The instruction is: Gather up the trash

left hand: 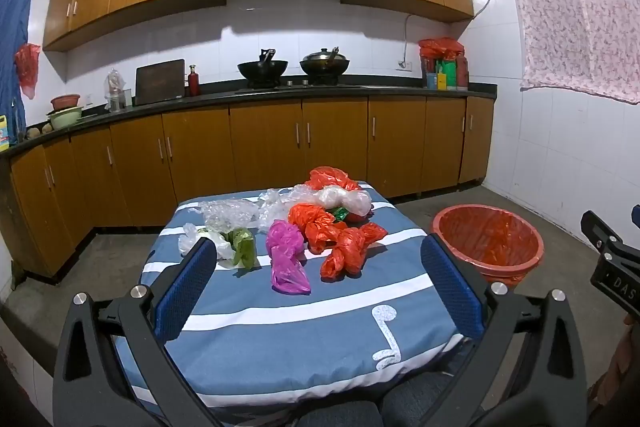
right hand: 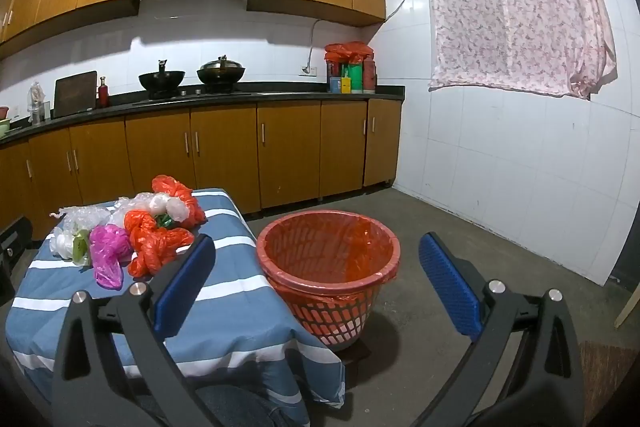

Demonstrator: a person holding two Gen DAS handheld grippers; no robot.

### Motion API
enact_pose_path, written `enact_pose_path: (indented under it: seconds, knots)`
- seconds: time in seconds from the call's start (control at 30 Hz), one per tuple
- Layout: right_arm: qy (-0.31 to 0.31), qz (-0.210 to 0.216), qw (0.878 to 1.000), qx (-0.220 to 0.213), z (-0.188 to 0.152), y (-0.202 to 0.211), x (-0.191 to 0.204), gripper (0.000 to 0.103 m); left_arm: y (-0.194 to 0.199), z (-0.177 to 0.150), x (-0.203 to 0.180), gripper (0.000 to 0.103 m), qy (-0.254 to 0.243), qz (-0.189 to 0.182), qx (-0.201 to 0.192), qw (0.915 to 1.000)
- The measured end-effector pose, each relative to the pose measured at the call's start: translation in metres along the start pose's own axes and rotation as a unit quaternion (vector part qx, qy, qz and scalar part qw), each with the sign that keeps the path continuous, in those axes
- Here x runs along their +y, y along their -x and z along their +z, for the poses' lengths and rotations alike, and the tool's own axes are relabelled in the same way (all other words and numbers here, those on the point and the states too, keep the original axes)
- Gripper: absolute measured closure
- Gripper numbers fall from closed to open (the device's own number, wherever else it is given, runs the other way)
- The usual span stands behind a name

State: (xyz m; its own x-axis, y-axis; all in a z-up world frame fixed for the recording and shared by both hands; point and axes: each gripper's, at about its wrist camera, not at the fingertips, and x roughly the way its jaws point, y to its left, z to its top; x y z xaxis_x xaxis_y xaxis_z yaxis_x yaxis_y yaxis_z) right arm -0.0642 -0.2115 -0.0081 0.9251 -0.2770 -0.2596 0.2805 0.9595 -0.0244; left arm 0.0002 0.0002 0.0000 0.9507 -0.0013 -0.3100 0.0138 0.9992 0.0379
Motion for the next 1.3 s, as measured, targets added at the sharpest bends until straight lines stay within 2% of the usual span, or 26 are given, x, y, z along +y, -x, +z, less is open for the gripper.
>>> enact_pose_path:
  seconds: [1.3]
  knots:
    - [-0.001,0.000,1.000,0.000,0.0008,0.0043,-0.0017,0.004,0.0008,-0.0002,-0.0008,0.002,0.002,-0.001,0.002,1.0000]
